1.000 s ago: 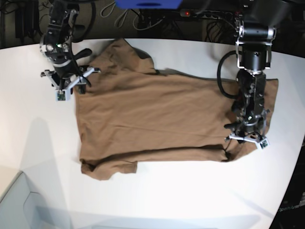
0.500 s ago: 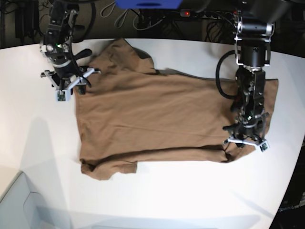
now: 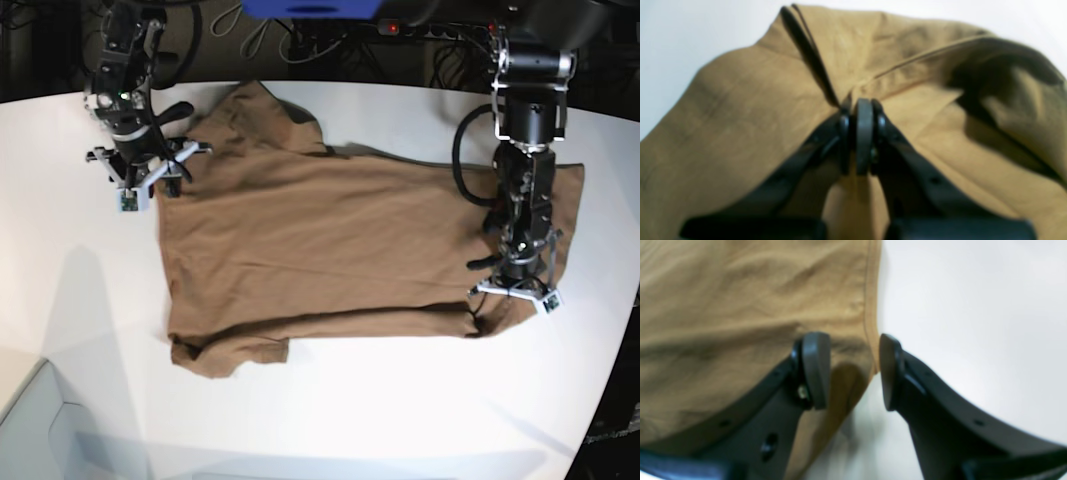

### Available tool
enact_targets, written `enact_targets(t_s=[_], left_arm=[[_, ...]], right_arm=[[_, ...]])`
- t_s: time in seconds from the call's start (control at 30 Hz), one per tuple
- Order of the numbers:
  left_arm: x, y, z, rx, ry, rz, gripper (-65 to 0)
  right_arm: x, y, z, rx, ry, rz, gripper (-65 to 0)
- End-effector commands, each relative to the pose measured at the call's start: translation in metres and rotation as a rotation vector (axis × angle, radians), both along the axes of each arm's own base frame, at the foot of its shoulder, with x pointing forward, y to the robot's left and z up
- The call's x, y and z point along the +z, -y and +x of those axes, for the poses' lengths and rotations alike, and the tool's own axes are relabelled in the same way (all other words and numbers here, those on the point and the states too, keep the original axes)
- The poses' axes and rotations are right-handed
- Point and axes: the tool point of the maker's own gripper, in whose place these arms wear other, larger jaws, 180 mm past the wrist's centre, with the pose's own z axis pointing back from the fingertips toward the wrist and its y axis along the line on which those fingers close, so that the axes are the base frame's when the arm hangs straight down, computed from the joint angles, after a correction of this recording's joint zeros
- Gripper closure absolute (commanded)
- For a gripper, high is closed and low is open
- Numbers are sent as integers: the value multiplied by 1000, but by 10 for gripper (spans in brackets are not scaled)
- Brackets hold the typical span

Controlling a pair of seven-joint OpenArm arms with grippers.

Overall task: Layout the t-shirt on the table in an organized manner, then fold the t-shirt properly
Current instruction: 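Hold the hem edge with the left gripper while the right holds the collar, then drag the hem edge outward with the left gripper to flatten the shirt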

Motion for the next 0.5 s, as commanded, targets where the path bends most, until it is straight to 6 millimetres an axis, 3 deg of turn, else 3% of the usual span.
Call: enact_targets(t_s=[0.0, 0.03, 0.2, 0.3, 0.47], left_arm=[[28, -6, 18, 2, 77, 25, 0], [31, -6, 20, 3, 85, 24, 0], [94, -3, 56, -10, 238, 35, 0], [121, -7, 75, -7, 284, 49, 0], [120, -31, 98, 46, 228, 44, 0]], right_arm=[[10, 2, 6, -1, 44, -1, -251], [10, 2, 6, -1, 44, -1, -250], [10, 2, 6, -1, 42, -1, -250], [9, 2, 5, -3, 40, -2, -248], [8, 4, 1, -6, 32, -7, -248]])
